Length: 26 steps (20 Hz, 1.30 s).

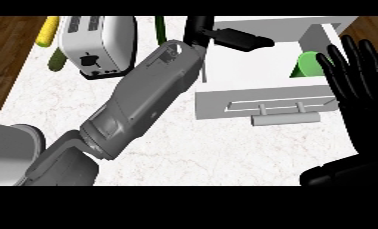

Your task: Pick up the cup, place it into the drawer and close the drawer

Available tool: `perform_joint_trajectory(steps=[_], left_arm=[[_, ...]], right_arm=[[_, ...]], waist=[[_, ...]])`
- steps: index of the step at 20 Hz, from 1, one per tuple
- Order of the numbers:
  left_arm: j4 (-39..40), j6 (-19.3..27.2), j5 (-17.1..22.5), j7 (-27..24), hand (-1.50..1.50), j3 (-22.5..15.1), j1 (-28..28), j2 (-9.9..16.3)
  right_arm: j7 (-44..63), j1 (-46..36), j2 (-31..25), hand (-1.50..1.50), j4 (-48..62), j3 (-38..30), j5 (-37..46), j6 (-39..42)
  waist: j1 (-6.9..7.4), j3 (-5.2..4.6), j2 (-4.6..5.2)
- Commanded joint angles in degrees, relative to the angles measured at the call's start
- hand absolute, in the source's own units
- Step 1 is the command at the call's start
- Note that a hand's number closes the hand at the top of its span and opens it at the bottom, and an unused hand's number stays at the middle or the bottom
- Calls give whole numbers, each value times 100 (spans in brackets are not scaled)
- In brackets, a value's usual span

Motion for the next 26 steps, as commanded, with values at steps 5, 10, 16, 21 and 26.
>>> perform_joint_trajectory(steps=[5,10,16,21,26], left_arm=[[-491,-164,140,112,-150,579,307,313],[-1624,-154,297,544,-150,716,902,1049],[-3102,103,162,742,-150,539,2418,1525],[-4326,-279,292,808,-150,768,3749,2327],[-5166,-413,370,905,-150,939,4574,2625]], right_arm=[[54,384,-434,150,-341,58,55,558],[127,605,-795,150,-631,166,637,771],[-179,704,-1015,150,-327,257,1318,1026],[180,501,-885,150,-254,478,1728,761],[-681,412,-816,150,491,1076,3156,638]], waist=[[322,-4,-80],[524,-8,-159],[524,-3,-131],[524,-7,-111],[535,-2,-86]])
